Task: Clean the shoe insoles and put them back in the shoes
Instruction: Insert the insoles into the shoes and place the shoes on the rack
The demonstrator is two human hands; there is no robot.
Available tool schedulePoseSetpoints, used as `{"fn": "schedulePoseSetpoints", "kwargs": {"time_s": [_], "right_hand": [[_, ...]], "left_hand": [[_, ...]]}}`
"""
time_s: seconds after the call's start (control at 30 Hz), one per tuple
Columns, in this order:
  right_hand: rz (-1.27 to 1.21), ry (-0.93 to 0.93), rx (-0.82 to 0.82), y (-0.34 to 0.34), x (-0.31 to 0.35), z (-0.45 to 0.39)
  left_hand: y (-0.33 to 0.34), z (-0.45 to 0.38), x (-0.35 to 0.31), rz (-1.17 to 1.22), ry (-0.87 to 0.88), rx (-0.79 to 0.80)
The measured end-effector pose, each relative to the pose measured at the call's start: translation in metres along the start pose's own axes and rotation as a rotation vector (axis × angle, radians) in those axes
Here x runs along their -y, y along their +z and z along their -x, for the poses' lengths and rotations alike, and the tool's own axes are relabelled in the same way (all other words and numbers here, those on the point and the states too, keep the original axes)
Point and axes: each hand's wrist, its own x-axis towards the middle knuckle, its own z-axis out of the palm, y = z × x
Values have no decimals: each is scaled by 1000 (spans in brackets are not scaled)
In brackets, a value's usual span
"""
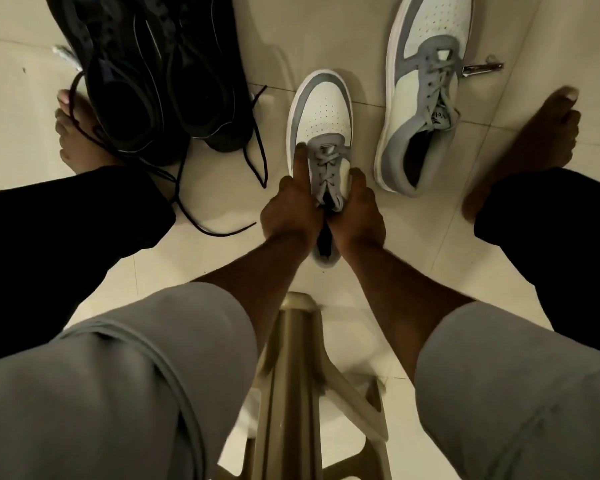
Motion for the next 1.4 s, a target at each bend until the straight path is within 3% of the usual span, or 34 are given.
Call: {"fn": "schedulePoseSetpoints", "kwargs": {"time_s": [0.13, 0.23, 0.3, 0.43, 0.57, 0.7, 0.77, 0.87, 0.97, 1.07, 1.17, 1.4], "right_hand": [[-107, -55, 99, -2, -5, -4], [-200, -104, 192, -9, -22, 6], [-139, -127, 208, -8, -25, 13], [-23, 11, 35, 5, -5, 4], [-52, 95, -7, 13, 1, -3], [-217, -44, 114, 3, -20, 8], [-229, -92, 164, -5, -29, 14], [-101, -105, 111, -7, -20, 12], [-11, -57, 27, -7, 2, -1], [78, -30, 29, -13, 13, -6], [109, -119, -35, -26, 21, -10], [122, -185, -210, -72, 49, -42]], "left_hand": [[4, -4, -8, 317, -113, 11], [-1, 4, 13, 501, 27, 20], [-4, 8, 30, 472, 166, 71], [0, 5, 38, 245, 303, 118], [4, 11, 11, 180, 128, -1], [11, 14, -2, 533, -101, -52], [12, 18, 4, 598, -70, -41], [9, 21, 20, 506, 66, -5], [4, 9, 22, 398, 13, 23], [-3, -3, -1, 295, -7, 28], [-15, -10, -22, 229, -26, -23], [-48, -36, -68, 197, 158, -69]]}}
